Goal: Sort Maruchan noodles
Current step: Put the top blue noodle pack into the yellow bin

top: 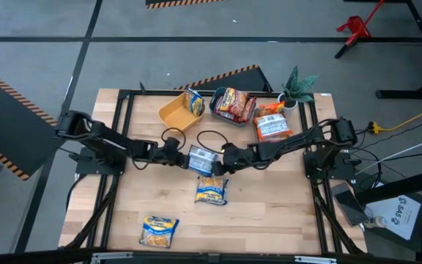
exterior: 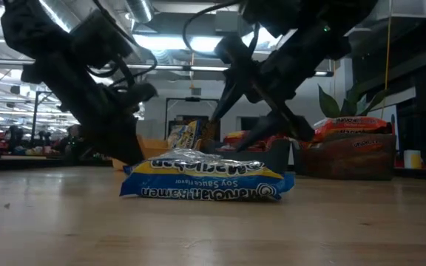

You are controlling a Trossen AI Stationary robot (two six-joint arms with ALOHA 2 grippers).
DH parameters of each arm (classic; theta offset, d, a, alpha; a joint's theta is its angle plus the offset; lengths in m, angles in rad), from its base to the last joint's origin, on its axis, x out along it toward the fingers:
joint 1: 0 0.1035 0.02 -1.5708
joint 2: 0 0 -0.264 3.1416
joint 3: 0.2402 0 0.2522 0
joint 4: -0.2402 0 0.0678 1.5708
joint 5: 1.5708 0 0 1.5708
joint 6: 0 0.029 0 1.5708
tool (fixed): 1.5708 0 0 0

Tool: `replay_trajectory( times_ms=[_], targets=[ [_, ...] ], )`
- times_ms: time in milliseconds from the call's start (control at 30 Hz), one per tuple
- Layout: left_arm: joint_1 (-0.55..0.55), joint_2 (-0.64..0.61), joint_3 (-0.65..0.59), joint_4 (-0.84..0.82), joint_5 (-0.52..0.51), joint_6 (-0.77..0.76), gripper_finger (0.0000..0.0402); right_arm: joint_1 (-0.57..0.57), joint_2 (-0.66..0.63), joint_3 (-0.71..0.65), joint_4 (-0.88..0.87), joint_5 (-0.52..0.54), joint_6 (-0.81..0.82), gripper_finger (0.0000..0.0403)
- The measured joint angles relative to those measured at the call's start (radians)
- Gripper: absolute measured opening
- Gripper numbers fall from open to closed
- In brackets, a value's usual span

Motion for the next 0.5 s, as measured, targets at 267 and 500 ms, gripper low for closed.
replay_trajectory(
  times_ms=[267, 500],
  targets=[
    [-0.005, 0.091, 0.004, 0.039, 0.019, -0.052, 0.0000, -0.008, -0.004, 0.000, -0.010, 0.078, 0.033, 0.0298],
    [-0.008, 0.113, 0.004, 0.051, 0.032, -0.078, 0.0000, -0.029, 0.027, -0.001, -0.020, 0.125, 0.063, 0.0297]
  ],
)
